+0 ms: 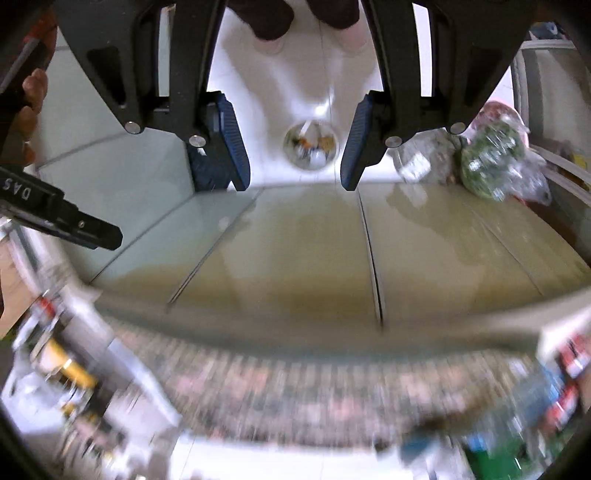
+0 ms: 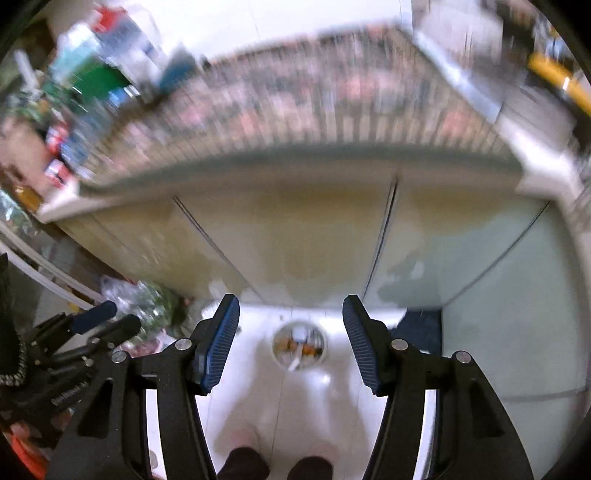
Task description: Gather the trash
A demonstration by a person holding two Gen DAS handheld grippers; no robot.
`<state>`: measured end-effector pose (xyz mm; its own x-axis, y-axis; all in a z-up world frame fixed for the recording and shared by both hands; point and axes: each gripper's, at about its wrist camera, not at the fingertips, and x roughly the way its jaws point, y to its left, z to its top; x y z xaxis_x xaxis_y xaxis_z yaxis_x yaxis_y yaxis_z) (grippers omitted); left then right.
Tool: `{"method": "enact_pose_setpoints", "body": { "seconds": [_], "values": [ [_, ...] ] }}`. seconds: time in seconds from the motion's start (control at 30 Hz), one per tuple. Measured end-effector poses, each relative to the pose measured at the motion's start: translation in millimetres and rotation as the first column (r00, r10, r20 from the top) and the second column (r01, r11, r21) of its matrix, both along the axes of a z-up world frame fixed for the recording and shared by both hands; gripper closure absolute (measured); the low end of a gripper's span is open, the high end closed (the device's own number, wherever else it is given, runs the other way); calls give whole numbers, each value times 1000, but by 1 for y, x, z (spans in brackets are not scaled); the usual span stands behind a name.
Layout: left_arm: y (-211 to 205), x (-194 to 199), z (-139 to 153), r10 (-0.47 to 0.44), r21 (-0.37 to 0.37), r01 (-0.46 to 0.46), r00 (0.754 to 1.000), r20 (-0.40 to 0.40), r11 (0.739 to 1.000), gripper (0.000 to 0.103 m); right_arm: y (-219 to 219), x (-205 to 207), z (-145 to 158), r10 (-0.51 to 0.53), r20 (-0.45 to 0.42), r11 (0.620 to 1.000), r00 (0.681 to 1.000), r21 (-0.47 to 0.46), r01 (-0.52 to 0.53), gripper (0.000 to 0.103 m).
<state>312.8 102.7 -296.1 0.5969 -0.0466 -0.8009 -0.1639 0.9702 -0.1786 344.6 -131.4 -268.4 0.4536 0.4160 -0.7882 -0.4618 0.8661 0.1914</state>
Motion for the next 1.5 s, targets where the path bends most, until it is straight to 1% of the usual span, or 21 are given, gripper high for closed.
{"method": "enact_pose_setpoints", "body": {
  "seconds": [0.03,0.07,0.13,0.17,0.2,0.3,0.37,0.43,0.47,0.53,0.57,0.6,0.63,0.73,0.8,0.83,0.93,1.17,1.37,1.5],
  "values": [
    [-1,-7,17,4,3,-4,1000,27,1000,53,-6,-10,24,5,37,1000,999,14,-6,49],
    [-4,-20,47,8,10,-9,997,72,1000,53,-12,-20,46,11,74,1000,997,28,-13,49],
    [-6,-42,90,4,30,-8,989,150,1000,53,-21,-43,87,17,150,998,988,55,-26,49],
    [-9,-59,117,-4,48,-6,978,208,999,53,-25,-52,100,19,179,997,984,67,-31,49],
    [-12,-73,137,-14,61,-1,968,249,998,53,-30,-70,123,19,229,995,973,89,-41,49],
    [-22,-114,188,-53,96,22,941,334,995,53,-40,-114,163,9,322,989,947,134,-55,49],
    [-27,-137,211,-72,113,32,925,374,993,50,-37,-144,183,-7,372,987,928,153,-54,49],
    [-30,-169,232,-91,123,43,902,421,991,41,-36,-167,196,-22,410,985,912,167,-51,49],
    [-29,-181,237,-96,127,45,896,433,991,37,-35,-183,202,-32,429,984,903,173,-47,49],
    [-30,-210,250,-109,141,49,881,461,989,25,-36,-205,207,-49,452,982,891,185,-40,47],
    [-30,-220,251,-111,143,49,878,466,988,20,-35,-216,209,-56,462,980,885,194,-39,41],
    [-31,-237,256,-115,141,54,872,475,989,10,-35,-226,210,-61,470,979,881,199,-38,35],
    [-30,-247,258,-115,139,54,868,484,989,6,-35,-233,212,-65,477,979,877,201,-37,33],
    [-28,-275,265,-122,152,52,858,499,987,4,-35,-254,214,-81,498,978,863,205,-26,19],
    [-30,-292,269,-137,165,61,854,501,984,3,-36,-267,217,-93,504,978,858,208,-17,4],
    [-30,-298,270,-141,170,62,851,505,984,3,-39,-273,218,-104,508,977,855,213,-7,1],
    [-30,-317,273,-147,174,64,841,520,983,1,-38,-284,220,-116,511,978,852,208,9,0],
    [-25,-340,275,-141,172,56,834,534,984,1,-35,-310,223,-106,528,984,842,178,12,0],
    [-18,-346,276,-119,161,36,831,544,986,1,-29,-323,223,-91,547,988,832,154,7,0],
    [-15,-347,277,-118,167,30,829,546,985,1,-25,-324,223,-86,541,989,837,150,5,0]
  ]
}}
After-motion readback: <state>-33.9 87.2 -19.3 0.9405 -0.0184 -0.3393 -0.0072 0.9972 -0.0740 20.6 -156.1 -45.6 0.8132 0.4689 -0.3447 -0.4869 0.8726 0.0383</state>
